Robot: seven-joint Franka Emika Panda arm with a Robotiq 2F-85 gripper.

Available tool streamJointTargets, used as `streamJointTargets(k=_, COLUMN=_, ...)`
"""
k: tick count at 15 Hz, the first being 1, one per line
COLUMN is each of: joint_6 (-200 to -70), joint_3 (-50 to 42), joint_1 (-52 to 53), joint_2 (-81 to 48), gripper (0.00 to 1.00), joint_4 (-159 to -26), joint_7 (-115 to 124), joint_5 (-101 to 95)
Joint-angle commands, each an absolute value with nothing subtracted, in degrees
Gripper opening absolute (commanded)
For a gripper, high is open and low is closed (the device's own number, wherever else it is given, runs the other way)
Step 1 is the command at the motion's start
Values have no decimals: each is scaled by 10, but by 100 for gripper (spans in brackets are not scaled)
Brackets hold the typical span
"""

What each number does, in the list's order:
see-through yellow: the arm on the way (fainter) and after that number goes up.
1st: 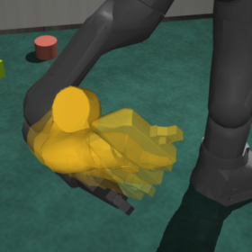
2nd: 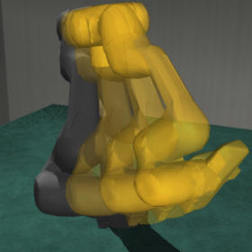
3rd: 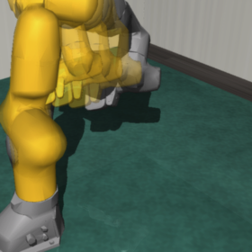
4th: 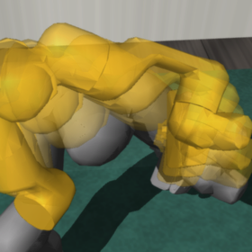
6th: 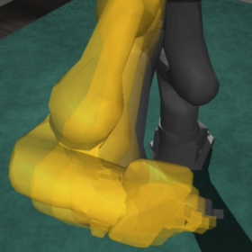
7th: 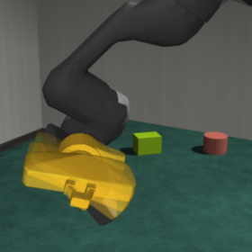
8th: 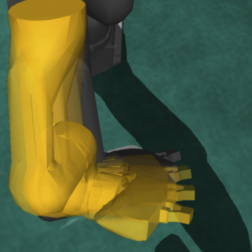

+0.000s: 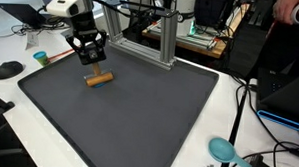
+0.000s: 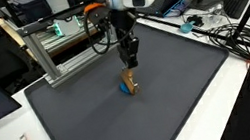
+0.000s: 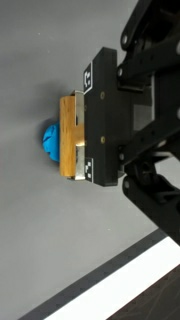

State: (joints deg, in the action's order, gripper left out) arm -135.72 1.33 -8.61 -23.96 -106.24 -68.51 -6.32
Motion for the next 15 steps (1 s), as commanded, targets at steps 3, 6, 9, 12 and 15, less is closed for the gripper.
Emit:
streamJointTargets(k=3, joint_6=-1371, joint_3=-4, joint_1=-82, joint_2=-288, gripper=22, joint_4=-1050, joint_7=-674, joint_5=-88)
streamJointTargets(k=6, joint_6=-1366, joint_3=-10, joint_1=-79, joint_2=-289, gripper=22, joint_4=-1050, joint_7=-668, joint_5=-100)
streamJointTargets(k=9, joint_6=-1363, joint_3=-17, joint_1=-76, joint_2=-289, gripper=22, joint_4=-1052, joint_7=-660, joint_5=-116)
streamJointTargets(k=12, joint_6=-1360, joint_3=-19, joint_1=-74, joint_2=-290, gripper=22, joint_4=-1052, joint_7=-655, joint_5=-127)
streamJointTargets(k=15, joint_6=-1357, joint_3=-20, joint_1=-73, joint_2=-292, gripper=22, joint_4=-1052, joint_7=-654, joint_5=-133)
